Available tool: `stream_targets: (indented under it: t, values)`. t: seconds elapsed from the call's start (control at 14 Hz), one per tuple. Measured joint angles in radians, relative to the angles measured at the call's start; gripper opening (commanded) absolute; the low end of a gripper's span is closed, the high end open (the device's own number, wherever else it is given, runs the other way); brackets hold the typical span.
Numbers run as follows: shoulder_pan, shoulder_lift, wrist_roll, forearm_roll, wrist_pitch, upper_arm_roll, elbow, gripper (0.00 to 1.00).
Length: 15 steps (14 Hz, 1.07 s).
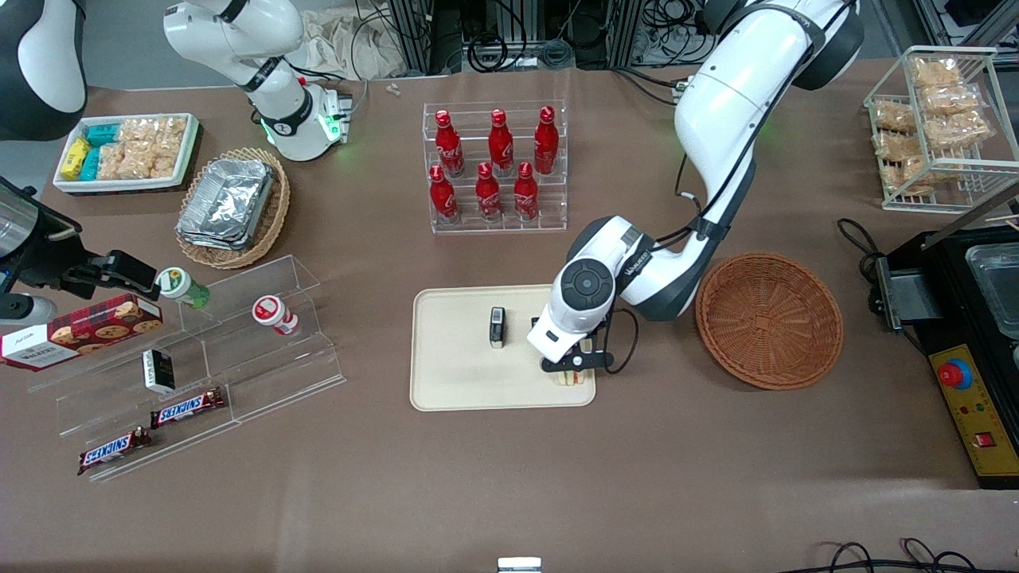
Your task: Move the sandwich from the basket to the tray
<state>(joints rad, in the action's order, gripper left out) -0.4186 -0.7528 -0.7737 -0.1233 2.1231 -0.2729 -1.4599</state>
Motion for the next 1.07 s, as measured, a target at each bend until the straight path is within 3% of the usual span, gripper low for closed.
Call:
stream_targets:
  t: [0.29, 0.64, 1.07]
  values:
    - [0.003, 0.020, -0.005, -0.005, -0.003, 0.003, 0.038, 1.00]
    - [0.078, 0.249, 0.016, -0.002, -0.204, 0.050, 0.064, 1.00]
    - [0.300, 0.513, 0.407, 0.072, -0.346, 0.066, -0.089, 1.00]
